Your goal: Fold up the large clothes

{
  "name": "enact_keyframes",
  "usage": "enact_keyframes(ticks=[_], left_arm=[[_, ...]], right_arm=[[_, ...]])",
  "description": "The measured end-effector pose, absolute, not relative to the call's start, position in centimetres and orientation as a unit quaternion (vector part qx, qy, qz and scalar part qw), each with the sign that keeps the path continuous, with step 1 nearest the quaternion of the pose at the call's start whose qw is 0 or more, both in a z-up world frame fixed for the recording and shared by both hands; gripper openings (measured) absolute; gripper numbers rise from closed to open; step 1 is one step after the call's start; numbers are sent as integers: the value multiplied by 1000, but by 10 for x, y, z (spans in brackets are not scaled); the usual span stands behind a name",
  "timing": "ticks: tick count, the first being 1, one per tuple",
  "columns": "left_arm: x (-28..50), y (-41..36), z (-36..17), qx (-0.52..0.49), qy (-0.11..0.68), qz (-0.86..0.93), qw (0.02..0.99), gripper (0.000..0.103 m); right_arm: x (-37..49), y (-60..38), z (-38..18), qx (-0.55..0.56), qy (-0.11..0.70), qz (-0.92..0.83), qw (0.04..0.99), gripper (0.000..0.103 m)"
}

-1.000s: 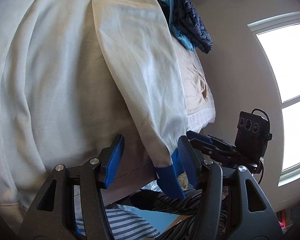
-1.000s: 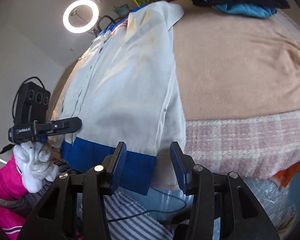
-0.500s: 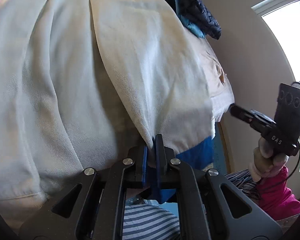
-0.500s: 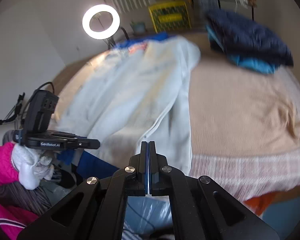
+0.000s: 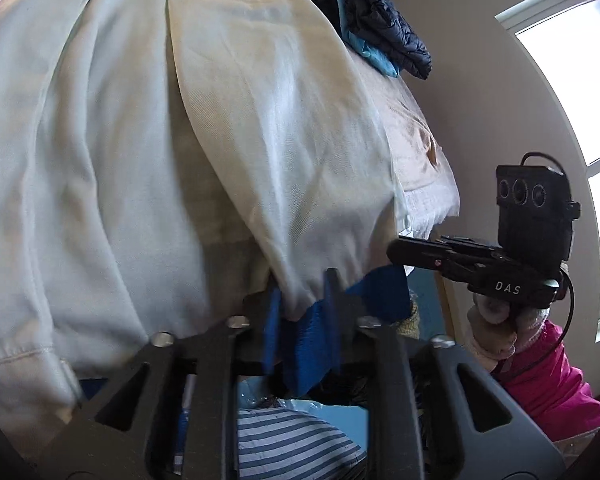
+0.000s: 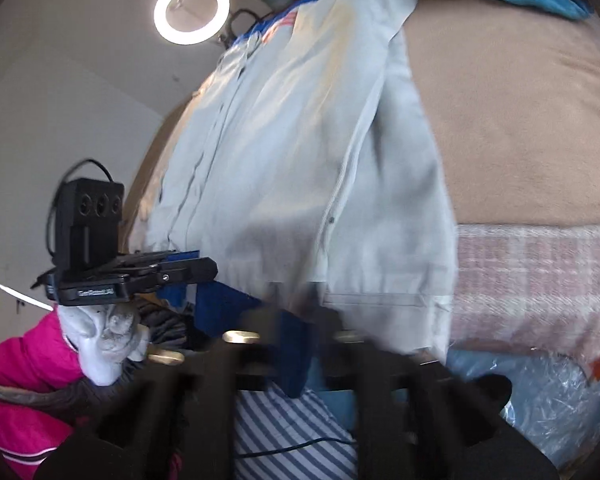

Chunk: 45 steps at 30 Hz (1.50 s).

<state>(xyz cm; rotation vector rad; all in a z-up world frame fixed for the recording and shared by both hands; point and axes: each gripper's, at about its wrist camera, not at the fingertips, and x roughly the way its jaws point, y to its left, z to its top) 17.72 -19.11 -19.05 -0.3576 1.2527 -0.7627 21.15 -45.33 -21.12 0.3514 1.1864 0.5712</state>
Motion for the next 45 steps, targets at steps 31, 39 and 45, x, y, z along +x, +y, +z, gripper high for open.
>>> enact_keyframes(ticks=[31,39,45], left_arm=[[144,-257,-146,-18,492,-369,788,20],[159,-259,-178,-14,520,-376,767,20],[162,-256,-181,-13,515,-388,764,20]], right_arm=[[392,-568,-185,306,441,187,823,35],[456,-553,-216,324,442,165,820,50],[476,-543,-237,336,448,154,814,51]])
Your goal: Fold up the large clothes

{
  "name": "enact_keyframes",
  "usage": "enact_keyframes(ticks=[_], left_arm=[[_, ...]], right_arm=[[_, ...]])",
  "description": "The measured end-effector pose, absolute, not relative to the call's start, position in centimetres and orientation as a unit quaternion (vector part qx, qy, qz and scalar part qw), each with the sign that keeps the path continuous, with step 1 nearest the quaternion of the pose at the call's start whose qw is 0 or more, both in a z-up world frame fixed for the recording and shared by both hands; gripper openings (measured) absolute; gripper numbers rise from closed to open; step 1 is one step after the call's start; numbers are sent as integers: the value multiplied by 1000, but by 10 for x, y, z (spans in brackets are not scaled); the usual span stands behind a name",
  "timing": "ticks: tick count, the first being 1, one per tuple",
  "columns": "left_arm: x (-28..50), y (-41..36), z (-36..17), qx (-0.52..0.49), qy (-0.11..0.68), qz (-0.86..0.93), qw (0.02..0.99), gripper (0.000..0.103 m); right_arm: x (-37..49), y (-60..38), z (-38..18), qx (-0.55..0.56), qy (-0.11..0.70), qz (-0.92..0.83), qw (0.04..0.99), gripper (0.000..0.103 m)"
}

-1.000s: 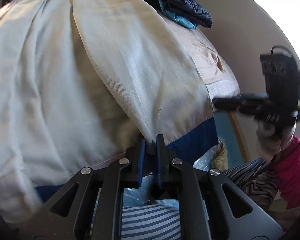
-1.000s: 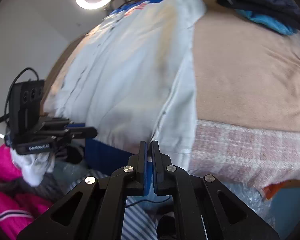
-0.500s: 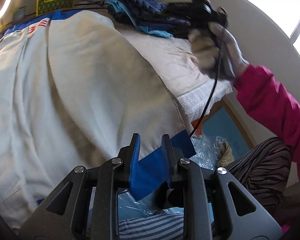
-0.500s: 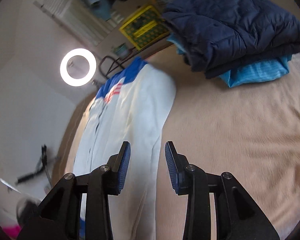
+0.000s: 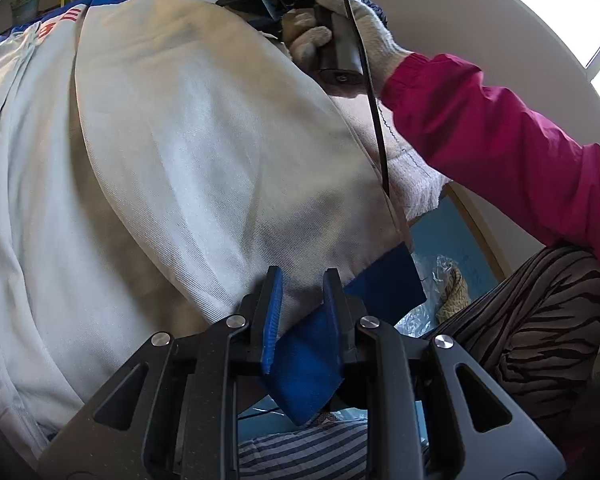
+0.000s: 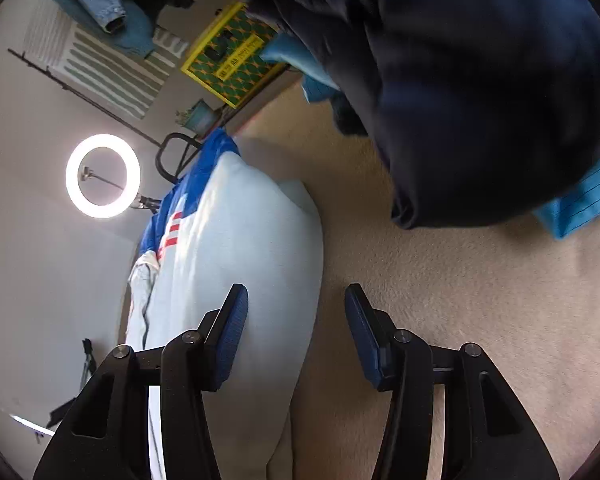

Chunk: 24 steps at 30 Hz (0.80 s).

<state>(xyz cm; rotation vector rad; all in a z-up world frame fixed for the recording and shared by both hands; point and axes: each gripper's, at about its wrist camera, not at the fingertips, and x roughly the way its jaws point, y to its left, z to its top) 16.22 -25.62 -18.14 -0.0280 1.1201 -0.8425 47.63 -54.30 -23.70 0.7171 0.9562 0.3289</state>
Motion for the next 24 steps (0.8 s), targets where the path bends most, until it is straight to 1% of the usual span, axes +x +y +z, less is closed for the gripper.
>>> enact_keyframes(ticks=[3,4,5,6,7,9,13,14,16,19,20,21,24], left_arm=[[161,-256,-182,-12,512,-392,764,20],[162,-257,-182,-12,512,-393,764,20],[162,-257,-182,-12,511,-394,764,20],[160,-259,-183,-11,510,-394,764,20],[160,-258,-183,-10,509,-396,764,20],[161,-256,-186,-10,508,-397,764,20],[161,-254,-188,-10,504,-397,767,20],[159,-254,-188,-9,503,-397,768,20],[158,-254,-188,-9,504,-397,767,20],[155,-253,-186,-8,503,-396,768,20],[153,-254,-187,-8,503,-397,768,20],[152,-254,-186,-8,502,-396,769,20],[149,-254,-183,-8,501,-400,768,20]], right_arm=[[482,-541,-239,348,442,159,812,51],[482,-540,-239,355,438,168,809,49],[482,-539,-240,362,437,178,804,35],[482,-536,-241,364,439,186,801,16],[486,-532,-240,356,439,186,804,7],[483,-526,-222,310,431,170,830,2],[481,-507,-160,168,391,138,894,1],[483,-501,-153,134,386,131,903,1],[492,-490,-160,88,403,115,903,1],[507,-486,-194,61,470,93,876,2],[508,-489,-199,63,481,85,870,7],[506,-496,-200,69,483,77,870,11],[487,-521,-185,106,468,81,874,11]])
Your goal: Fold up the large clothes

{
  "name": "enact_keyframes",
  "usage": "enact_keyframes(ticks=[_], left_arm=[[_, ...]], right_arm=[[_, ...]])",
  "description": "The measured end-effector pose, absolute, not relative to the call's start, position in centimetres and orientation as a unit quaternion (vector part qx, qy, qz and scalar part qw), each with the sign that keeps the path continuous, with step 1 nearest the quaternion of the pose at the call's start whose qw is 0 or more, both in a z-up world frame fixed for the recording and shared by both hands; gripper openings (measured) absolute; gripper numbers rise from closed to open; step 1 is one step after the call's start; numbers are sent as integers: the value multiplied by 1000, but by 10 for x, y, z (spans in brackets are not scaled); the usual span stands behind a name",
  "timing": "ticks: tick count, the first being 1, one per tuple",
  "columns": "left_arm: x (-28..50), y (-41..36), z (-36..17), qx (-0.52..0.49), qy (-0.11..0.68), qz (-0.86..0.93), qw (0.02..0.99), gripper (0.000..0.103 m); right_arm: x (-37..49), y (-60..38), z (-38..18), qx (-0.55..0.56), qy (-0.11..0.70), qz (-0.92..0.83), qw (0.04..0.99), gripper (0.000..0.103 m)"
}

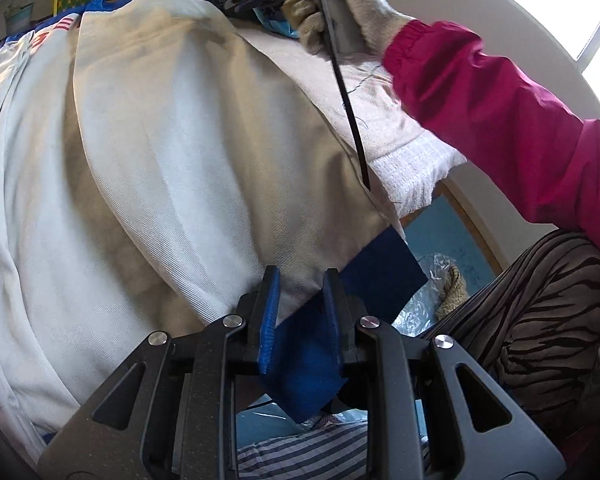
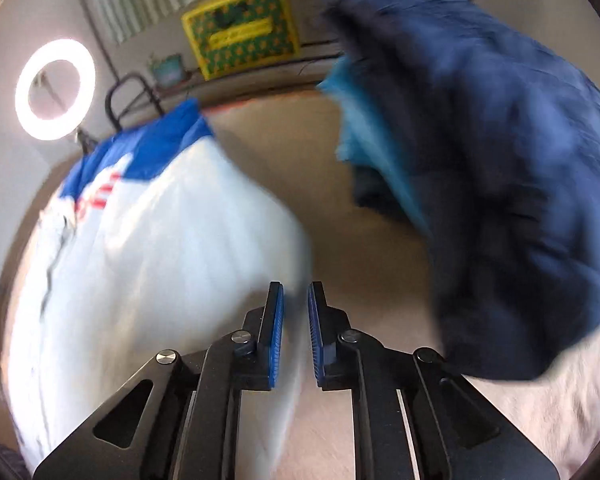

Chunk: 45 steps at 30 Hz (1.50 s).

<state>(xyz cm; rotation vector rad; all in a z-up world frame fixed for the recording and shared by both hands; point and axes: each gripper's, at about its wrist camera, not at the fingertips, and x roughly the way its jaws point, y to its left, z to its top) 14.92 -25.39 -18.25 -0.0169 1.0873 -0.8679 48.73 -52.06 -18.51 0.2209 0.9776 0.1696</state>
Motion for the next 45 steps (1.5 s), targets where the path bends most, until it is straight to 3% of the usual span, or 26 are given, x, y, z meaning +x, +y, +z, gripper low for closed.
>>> enact_keyframes(ticks=[12,16,24,28,31,32,40,45], left_arm=[[127,-259,-158,-6,461,-399,793,20],[129,-282,-163,-3,461,-407,788,29],[115,-333,-172,21,450,-421,787,32],[93,-329,-161,58,411,-392,821,50],[74,-344,-157,135,357,-355,853,69],[70,-351,-160,159,346,-351,855,70],[58,-402,-207,340,293,-275,850,71],[74,-390,-201,298,308,-280,859,52]], right_arm=[[303,-570,-100,183,406,173,879,11],[252,-565,-106,201,418,198,864,11],[179,-586,-138,255,434,165,848,13],[163,-605,-139,289,415,161,848,13],[160,-617,-140,309,406,158,846,14],[160,-619,-140,313,403,158,846,14],[152,-630,-138,333,385,166,845,14],[150,-641,-139,348,376,164,843,14]])
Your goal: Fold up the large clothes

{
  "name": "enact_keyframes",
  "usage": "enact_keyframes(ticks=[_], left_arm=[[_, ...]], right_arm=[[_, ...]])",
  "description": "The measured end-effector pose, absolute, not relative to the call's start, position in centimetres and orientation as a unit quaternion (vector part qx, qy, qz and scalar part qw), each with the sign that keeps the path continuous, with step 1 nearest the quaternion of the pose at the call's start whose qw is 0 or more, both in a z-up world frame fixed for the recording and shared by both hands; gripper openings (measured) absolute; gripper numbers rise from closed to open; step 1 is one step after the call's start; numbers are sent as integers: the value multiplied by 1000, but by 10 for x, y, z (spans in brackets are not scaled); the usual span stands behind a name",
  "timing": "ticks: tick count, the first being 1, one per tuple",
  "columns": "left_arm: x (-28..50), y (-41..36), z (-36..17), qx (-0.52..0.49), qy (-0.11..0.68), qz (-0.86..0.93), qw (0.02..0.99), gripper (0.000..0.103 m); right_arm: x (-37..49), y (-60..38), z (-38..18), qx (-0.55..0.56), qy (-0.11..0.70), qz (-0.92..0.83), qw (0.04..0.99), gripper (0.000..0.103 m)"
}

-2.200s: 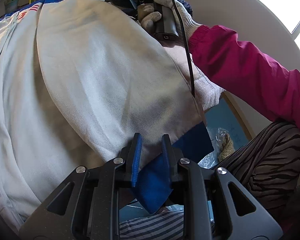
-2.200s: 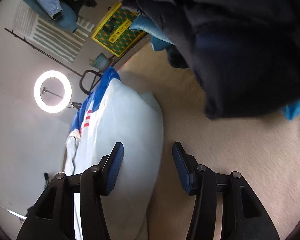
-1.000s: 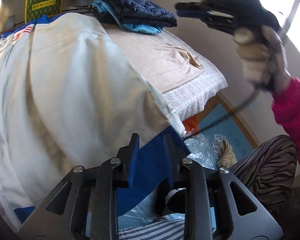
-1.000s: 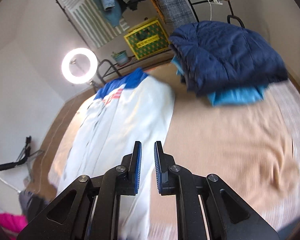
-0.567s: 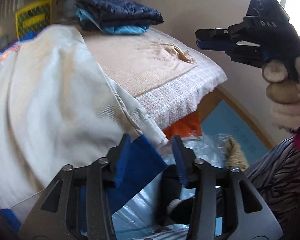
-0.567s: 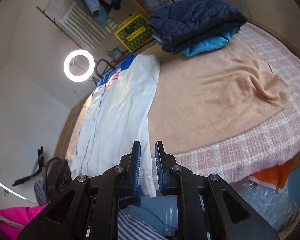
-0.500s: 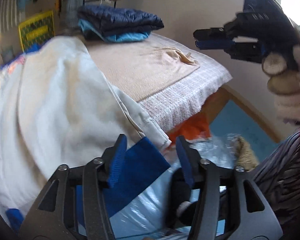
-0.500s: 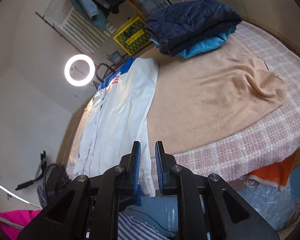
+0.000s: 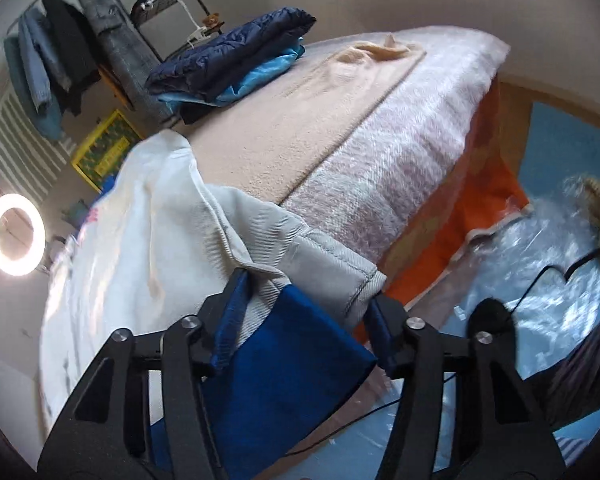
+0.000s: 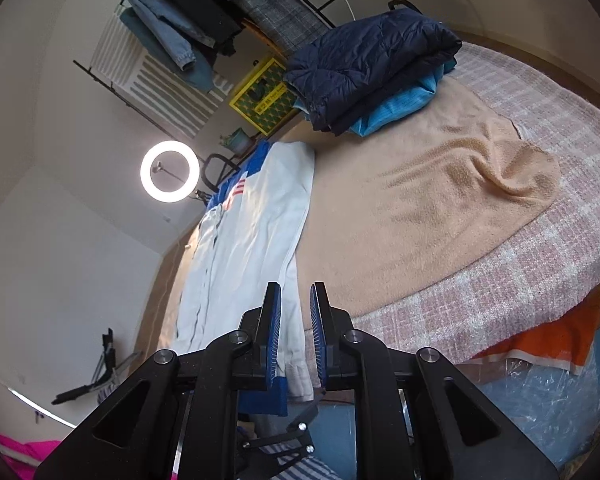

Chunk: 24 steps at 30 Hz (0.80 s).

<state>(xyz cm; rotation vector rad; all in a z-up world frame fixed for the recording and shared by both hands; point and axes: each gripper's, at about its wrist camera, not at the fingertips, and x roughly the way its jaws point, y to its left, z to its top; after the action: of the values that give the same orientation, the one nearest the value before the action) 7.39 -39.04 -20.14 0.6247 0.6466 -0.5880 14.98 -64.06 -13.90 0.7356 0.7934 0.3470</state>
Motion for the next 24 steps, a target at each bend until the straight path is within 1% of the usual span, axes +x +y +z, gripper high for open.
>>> enact_keyframes(ticks=[1,2,4,5,10,11,12,13,14,15,19,24], left_arm=[[79,-386,-197,278,318,-293,858,44],[81,-383,-193,265,324,-300,857,32],[86,-371,-181,223,342,-326,853,15],[90,-364,-174,196,354,-335,851,12],[107,-334,-151,63,394,-350,847,8],[108,-329,-147,44,397,-351,847,8],[107,-323,-142,24,398,-352,847,8],[108,-318,-137,12,398,-352,847,8],[109,-313,-133,-1,398,-352,847,8],[109,-309,-131,-10,398,-352,847,8],[112,-287,-116,-57,399,-350,846,8],[112,-273,-106,-75,393,-345,849,8]], right_arm=[[150,-642,-141,352,376,165,841,14],[151,-643,-142,355,378,164,839,14],[153,-644,-146,354,384,162,837,14],[154,-643,-148,352,389,160,836,14],[170,-630,-158,339,415,167,828,14],[176,-626,-160,335,420,168,826,19],[183,-623,-161,331,424,167,826,32],[190,-619,-162,329,427,168,825,37],[198,-615,-163,328,427,172,825,47],[210,-611,-163,330,428,182,821,51],[263,-600,-178,365,436,203,797,53],[324,-576,-212,402,456,200,768,53]])
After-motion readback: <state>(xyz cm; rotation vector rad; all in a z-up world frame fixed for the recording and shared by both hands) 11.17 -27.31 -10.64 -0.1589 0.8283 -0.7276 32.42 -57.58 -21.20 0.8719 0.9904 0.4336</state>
